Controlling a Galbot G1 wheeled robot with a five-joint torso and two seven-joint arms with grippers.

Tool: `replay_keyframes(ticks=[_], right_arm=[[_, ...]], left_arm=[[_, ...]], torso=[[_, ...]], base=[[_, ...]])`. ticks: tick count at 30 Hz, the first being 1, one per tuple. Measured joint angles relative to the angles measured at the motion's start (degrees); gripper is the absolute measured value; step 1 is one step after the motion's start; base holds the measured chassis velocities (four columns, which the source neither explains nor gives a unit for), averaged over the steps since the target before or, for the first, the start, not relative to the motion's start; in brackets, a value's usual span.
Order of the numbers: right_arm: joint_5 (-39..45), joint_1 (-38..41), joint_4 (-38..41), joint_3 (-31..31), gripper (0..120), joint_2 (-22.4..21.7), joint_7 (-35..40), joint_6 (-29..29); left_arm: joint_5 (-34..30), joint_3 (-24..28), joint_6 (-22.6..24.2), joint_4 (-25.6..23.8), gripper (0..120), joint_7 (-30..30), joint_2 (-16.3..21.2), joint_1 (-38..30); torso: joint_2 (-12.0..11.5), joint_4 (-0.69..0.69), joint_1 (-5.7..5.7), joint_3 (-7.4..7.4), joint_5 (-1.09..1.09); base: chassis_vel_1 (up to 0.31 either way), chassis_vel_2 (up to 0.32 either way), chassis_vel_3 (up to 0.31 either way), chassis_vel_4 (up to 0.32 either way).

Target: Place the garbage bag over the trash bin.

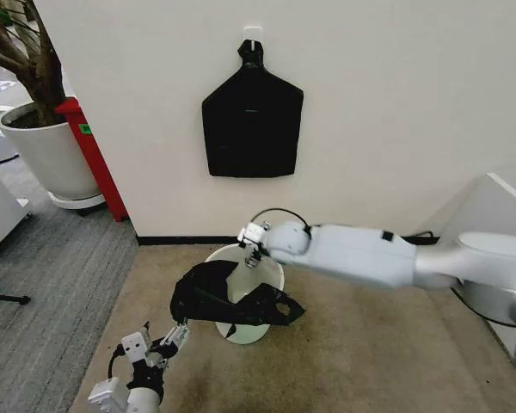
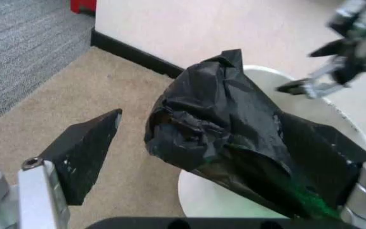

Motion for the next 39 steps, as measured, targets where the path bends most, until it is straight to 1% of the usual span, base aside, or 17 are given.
replay_keyframes(ticks=[3,5,8,11,13,14,16,17,19,23,27,29,30,33,35,38,39], right_arm=[[0.94,0.14,-5.05,-0.74,100,3.97,-2.68,-0.62],[0.14,0.1,-8.01,-1.52,100,5.41,-4.53,-0.64],[-0.98,-0.01,-9.54,-1.92,100,6.03,-5.92,-0.64],[-4.14,0.03,-11.91,-3.52,89,6.68,-9.58,-0.54],[-4.74,0.05,-12.29,-4.03,82,6.69,-10.31,-0.35],[-4.9,0.01,-12.35,-4.17,77,6.72,-10.43,-0.2],[-4.9,-0.05,-12.41,-4.21,75,6.72,-10.47,-0.13],[-4.87,-0.15,-12.44,-4.42,68,6.72,-10.51,-0.08],[-4.82,-0.2,-12.47,-5.01,62,6.71,-10.73,0.08],[-4.15,0.17,-11.4,-5.85,43,6.09,-10.84,0.12],[-4.16,0.62,-10.28,-6.55,38,5.17,-11.52,0.65],[-5.12,0.95,-9.28,-7.12,30,3.84,-13.32,1.87],[-5.12,0.97,-8.95,-7.15,29,3.33,-13.63,2.25],[-4.1,0.96,-8.08,-6.92,29,2.35,-13.22,2.12],[-2.11,0.75,-7.1,-6.48,27,1.75,-11.2,0.87],[3.31,0.02,-5.02,-5.44,27,0.65,-6.16,-0.23],[8.84,-0.65,-3.28,-4.68,24,-0.27,-1.78,-0.45]], left_arm=[[0.13,-0.03,-0.5,-0.06,94,0.01,-0.11,0.12],[0.14,-0.22,-0.91,-0.13,94,0.01,-0.02,0.24],[0.15,-0.27,-1.14,-0.14,94,0.01,0.02,0.28],[0.27,-0.08,-1.42,0.06,94,0.01,-0.2,-0.02],[0.36,0.11,-1.47,0.12,93,0.01,-0.35,-0.23],[0.42,0.21,-1.48,0.12,93,0.02,-0.43,-0.31],[0.44,0.23,-1.48,0.12,93,0.01,-0.45,-0.33],[0.47,0.24,-1.5,0.08,93,0.02,-0.46,-0.34],[0.49,0.19,-1.53,-0.07,93,0.02,-0.41,-0.24],[1.26,-0.23,-1.85,0.38,93,-0.18,-0.17,-0.44],[1.48,-0.2,-1.88,0.55,92,-0.27,-0.23,-0.61],[1.67,0.12,-1.88,0.76,91,-0.32,-0.42,-0.87],[1.74,0.27,-1.88,0.91,91,-0.33,-0.48,-1.02],[1.83,0.42,-1.83,1.14,91,-0.42,-0.5,-1.33],[1.84,0.43,-1.8,1.16,91,-0.48,-0.36,-1.42],[1.84,0.37,-1.79,1.16,91,-0.57,-0.2,-1.42],[1.85,0.36,-1.77,1.16,91,-0.6,-0.17,-1.38]], torso=[[0.0,0.01,0.0,0.0,-0.01],[0.0,0.0,0.0,0.0,-0.01],[0.0,-0.02,0.0,0.0,-0.01],[0.01,-0.01,0.0,0.0,0.0],[0.01,-0.02,0.0,0.0,0.01],[0.01,-0.02,0.0,0.0,0.02],[0.01,-0.02,0.0,0.0,0.01],[0.01,-0.02,0.0,-0.01,0.02],[0.01,-0.01,0.0,0.0,0.02],[0.01,-0.01,0.0,0.0,0.02],[0.01,-0.01,0.0,-0.01,0.02],[0.01,-0.01,-0.01,-0.01,0.03],[0.01,-0.02,-0.01,-0.01,0.03],[0.01,-0.02,-0.01,-0.01,0.02],[0.01,-0.02,-0.01,-0.01,0.02],[0.01,-0.01,-0.01,-0.01,0.02],[0.01,-0.02,0.0,-0.01,0.01]], base=[[0.0,0.0,0.0,0.0],[0.0,0.0,0.0,0.0],[0.0,0.0,0.0,0.0],[0.0,0.0,0.0,0.0],[0.0,0.0,0.0,0.0],[0.0,0.0,0.0,0.0],[0.0,0.0,0.0,0.0],[0.0,0.0,0.0,0.0],[0.0,0.0,0.0,0.0],[0.0,0.0,0.0,0.0],[0.0,0.0,0.0,0.0],[0.0,0.0,0.0,0.0],[0.0,0.0,0.0,0.0],[0.0,0.0,0.0,0.0],[0.0,0.0,0.0,0.0],[0.0,0.0,0.0,0.0],[0.0,0.0,0.0,0.0]])
